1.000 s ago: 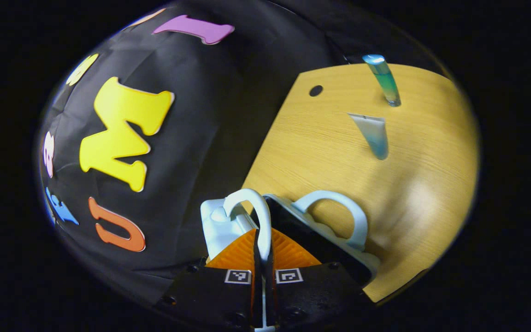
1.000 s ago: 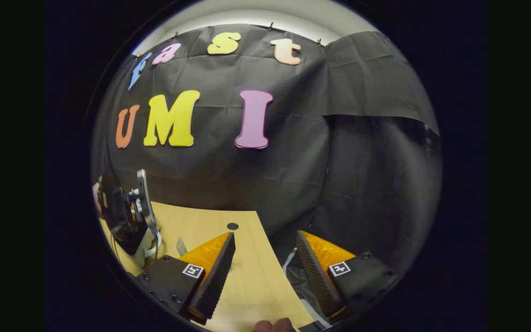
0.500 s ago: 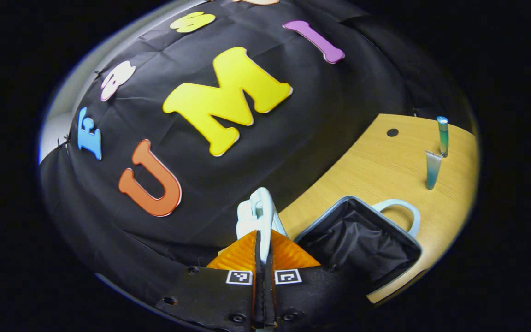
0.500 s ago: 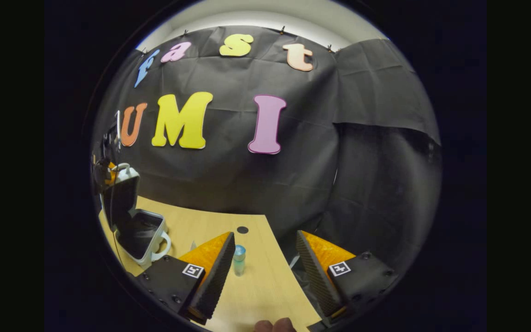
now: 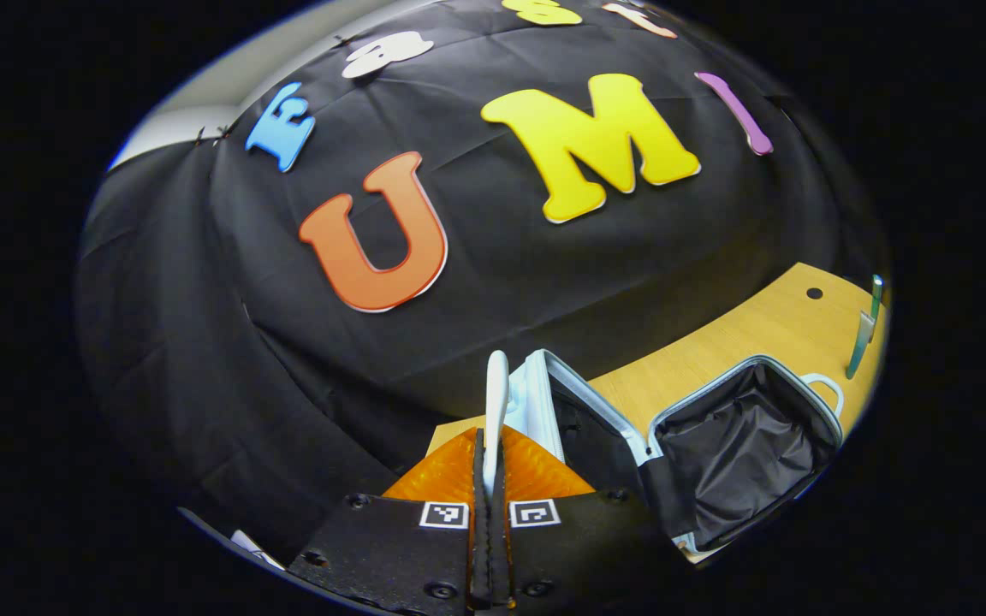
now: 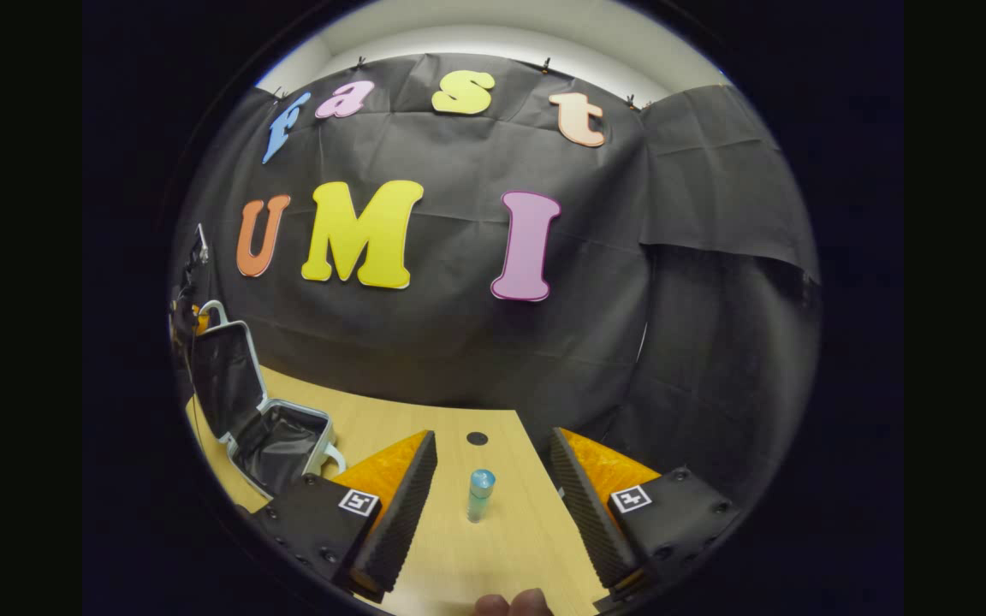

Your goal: First open the suitcase, pack the skin care products into it, and then close the suitcase.

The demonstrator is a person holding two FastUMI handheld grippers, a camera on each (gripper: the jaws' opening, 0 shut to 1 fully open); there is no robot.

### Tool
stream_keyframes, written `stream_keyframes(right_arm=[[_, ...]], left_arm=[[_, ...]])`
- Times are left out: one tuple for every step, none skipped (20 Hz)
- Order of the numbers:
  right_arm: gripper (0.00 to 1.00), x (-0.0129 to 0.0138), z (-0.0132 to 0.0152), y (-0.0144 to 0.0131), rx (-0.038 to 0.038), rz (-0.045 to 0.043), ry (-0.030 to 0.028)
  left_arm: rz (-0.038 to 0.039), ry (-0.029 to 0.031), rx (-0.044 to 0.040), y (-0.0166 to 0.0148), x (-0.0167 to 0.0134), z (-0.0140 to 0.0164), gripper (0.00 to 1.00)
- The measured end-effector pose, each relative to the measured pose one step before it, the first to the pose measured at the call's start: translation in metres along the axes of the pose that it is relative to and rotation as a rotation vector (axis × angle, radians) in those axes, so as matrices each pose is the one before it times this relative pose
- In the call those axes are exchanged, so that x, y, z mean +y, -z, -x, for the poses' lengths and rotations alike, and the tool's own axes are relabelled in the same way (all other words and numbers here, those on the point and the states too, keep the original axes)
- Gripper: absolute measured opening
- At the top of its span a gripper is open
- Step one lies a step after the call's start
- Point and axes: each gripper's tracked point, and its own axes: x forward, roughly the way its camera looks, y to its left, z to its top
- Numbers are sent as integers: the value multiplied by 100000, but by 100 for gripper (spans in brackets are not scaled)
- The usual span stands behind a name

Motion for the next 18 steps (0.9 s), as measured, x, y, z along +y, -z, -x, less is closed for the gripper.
stream_keyframes(right_arm=[[80, 225, -10, -154, 332, 704, 244], [78, 183, -104, -136, 156, 621, 280], [80, 194, 36, -236, 110, 626, 104], [80, 42, 153, -247, -472, 1382, 268], [80, 1, 75, -355, -751, 2076, 226], [80, -86, -64, -248, -163, 2167, 274], [78, -133, -2, -5, 879, 1696, 220], [80, -151, 85, 121, 623, 1055, 243], [80, -135, 136, -6, 611, 421, 860], [80, -25, 67, 223, 1194, 598, 66], [80, 210, 92, 379, 1394, 941, -365], [81, 311, 9, 387, 1336, 1622, -661], [80, 133, 8, 224, 916, 1544, -69], [80, 84, 187, -38, 360, 75, -172], [80, 221, 68, -281, -518, -942, -307], [80, 290, -52, -260, -374, -631, -159], [80, 391, -50, -48, -32, 108, -762], [80, 503, -118, 27, -155, 685, -975]], left_arm=[[2859, -967, 1597, 1405, 1121, -647, 4], [3147, -547, 1625, 1318, 922, -531, 4], [3308, -84, 1439, 1353, 1020, -754, 4], [3965, 1690, -23, 1330, 727, -719, 4], [4000, 2116, 268, 942, 600, -787, 4], [3347, 1887, 1618, 1538, 942, -643, 4], [3023, 1098, 2293, 1448, 825, -691, 4], [3098, 660, 3046, 1901, 578, -995, 5], [3800, 689, 3675, 2131, 423, -805, 5], [3827, 64, 3399, 2000, 749, -634, 6], [3898, 937, 3744, 1799, 520, -781, 5], [3817, 445, 4528, 1661, 411, -548, 7], [3680, 558, 2566, 1268, 223, -392, 7], [3527, 1224, 1580, 1004, -350, -165, 7], [2623, 383, 938, 584, -86, -162, 7], [1617, -251, 972, 394, 210, -307, 8], [1137, -1029, 831, 452, 268, -299, 9], [761, -737, 1683, 822, 263, -179, 12]])
